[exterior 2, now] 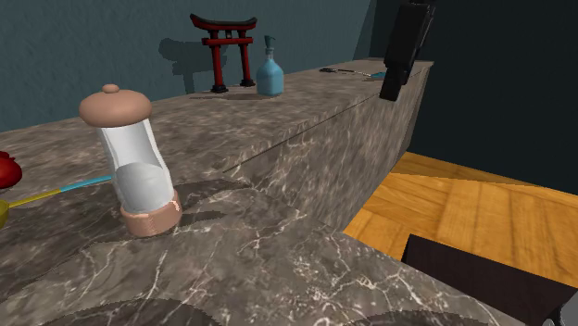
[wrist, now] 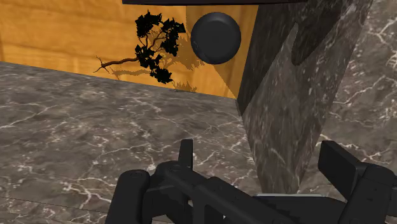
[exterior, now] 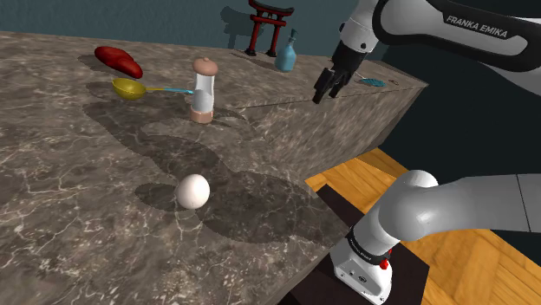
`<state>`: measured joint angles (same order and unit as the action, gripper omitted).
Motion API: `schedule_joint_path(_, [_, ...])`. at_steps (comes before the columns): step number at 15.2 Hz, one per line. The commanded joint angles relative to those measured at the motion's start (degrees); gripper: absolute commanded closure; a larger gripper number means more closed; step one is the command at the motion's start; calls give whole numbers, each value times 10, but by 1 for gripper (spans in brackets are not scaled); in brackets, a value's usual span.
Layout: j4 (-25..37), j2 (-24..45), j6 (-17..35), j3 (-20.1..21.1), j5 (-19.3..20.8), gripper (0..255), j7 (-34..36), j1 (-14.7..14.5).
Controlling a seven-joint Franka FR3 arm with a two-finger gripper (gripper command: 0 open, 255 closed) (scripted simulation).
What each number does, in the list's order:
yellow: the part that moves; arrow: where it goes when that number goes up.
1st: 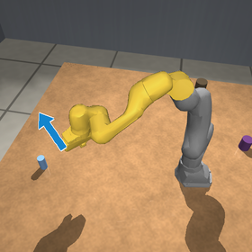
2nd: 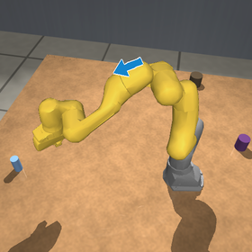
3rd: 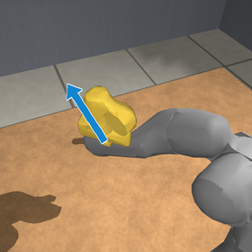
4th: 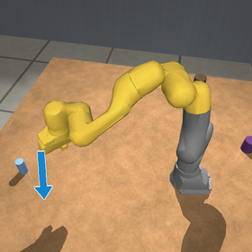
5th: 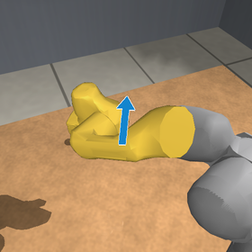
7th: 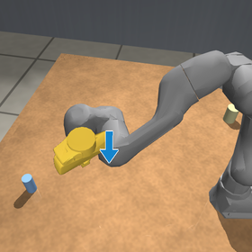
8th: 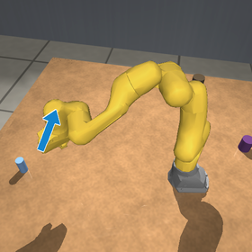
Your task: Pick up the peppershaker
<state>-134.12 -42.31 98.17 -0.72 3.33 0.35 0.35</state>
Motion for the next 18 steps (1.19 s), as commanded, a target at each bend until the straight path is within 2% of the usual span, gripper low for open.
schedule_joint_path(1, [0,0,0,0,0,0,0,0])
schedule_joint_path(10, [145,166,13,102,11,0,108,-12])
schedule_joint_path(18, [328,342,-22,183,73,0,210,-23])
